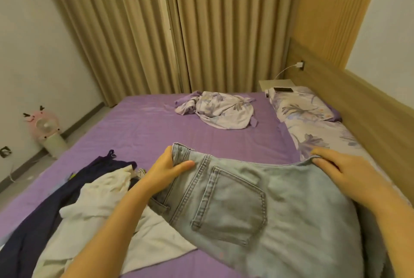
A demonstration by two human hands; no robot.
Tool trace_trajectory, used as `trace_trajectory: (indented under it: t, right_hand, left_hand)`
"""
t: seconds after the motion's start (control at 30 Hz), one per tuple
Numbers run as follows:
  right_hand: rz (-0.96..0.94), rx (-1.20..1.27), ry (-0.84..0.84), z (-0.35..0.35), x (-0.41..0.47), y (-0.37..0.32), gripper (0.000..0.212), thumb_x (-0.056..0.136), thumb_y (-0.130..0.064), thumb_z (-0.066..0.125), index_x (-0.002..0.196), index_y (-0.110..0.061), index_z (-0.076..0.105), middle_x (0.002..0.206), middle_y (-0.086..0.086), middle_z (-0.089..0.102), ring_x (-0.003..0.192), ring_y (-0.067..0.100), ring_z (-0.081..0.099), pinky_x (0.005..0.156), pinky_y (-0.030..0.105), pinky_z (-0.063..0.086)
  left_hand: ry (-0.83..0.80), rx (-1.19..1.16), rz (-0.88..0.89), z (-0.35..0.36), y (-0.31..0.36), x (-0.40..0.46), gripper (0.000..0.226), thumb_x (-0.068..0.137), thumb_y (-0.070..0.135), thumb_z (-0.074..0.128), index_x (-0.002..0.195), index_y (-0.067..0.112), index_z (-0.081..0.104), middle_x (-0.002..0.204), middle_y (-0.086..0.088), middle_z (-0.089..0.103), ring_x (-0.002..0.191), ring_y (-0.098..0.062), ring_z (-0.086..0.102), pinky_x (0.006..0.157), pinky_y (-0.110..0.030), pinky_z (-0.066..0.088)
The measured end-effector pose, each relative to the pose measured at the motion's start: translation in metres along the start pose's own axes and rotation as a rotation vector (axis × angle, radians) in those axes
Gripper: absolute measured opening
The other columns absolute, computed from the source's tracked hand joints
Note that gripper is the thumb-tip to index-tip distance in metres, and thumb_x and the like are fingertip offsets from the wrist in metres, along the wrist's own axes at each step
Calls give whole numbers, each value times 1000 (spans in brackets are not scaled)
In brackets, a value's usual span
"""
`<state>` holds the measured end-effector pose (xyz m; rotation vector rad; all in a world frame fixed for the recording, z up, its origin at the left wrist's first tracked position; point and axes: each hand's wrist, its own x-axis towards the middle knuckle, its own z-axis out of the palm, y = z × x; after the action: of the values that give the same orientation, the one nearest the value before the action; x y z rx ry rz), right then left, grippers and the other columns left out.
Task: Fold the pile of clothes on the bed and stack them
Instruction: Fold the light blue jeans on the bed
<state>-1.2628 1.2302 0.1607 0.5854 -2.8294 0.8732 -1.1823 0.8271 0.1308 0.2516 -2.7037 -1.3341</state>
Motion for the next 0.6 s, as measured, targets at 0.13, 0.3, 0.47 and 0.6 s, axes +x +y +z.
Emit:
trace_trajectory:
  t: [0.13, 0.3, 0.47, 0.6]
  right_hand:
    - [-51, -104, -269, 18, 27, -2, 19, 96, -35, 50, 109, -36, 64, 105, -21, 61, 91, 3, 52, 74, 15, 36]
    - [-3, -87, -550, 150, 44, -5, 27, 97, -34, 49, 123, -28, 56, 124, -4, 61, 112, 20, 55, 86, 31, 45]
    - [73, -173, -757, 299, 26, -21, 29, 94, -23, 49, 122, -18, 53, 121, 8, 61, 106, 28, 56, 81, 34, 40]
    - [60, -269, -790, 373, 11, -33, 19, 94, -15, 45, 109, -14, 56, 111, 9, 62, 100, 29, 57, 82, 36, 38]
  left_hand:
    - [-17, -43, -120, 20, -43, -16, 50, 71, 59, 64, 106, 25, 51, 103, 3, 59, 92, -10, 60, 74, -29, 48]
    - [75, -29, -342, 41, -117, -49, 58, 73, 53, 71, 111, 15, 48, 106, 0, 59, 94, -18, 58, 83, -41, 48]
    - [254, 13, -536, 57, -195, -95, 56, 80, 40, 73, 117, 9, 45, 112, -7, 58, 99, -25, 55, 79, -36, 43]
    - [237, 9, -631, 40, -249, -117, 54, 79, 39, 74, 116, 13, 45, 107, -2, 59, 96, -24, 57, 73, -32, 41]
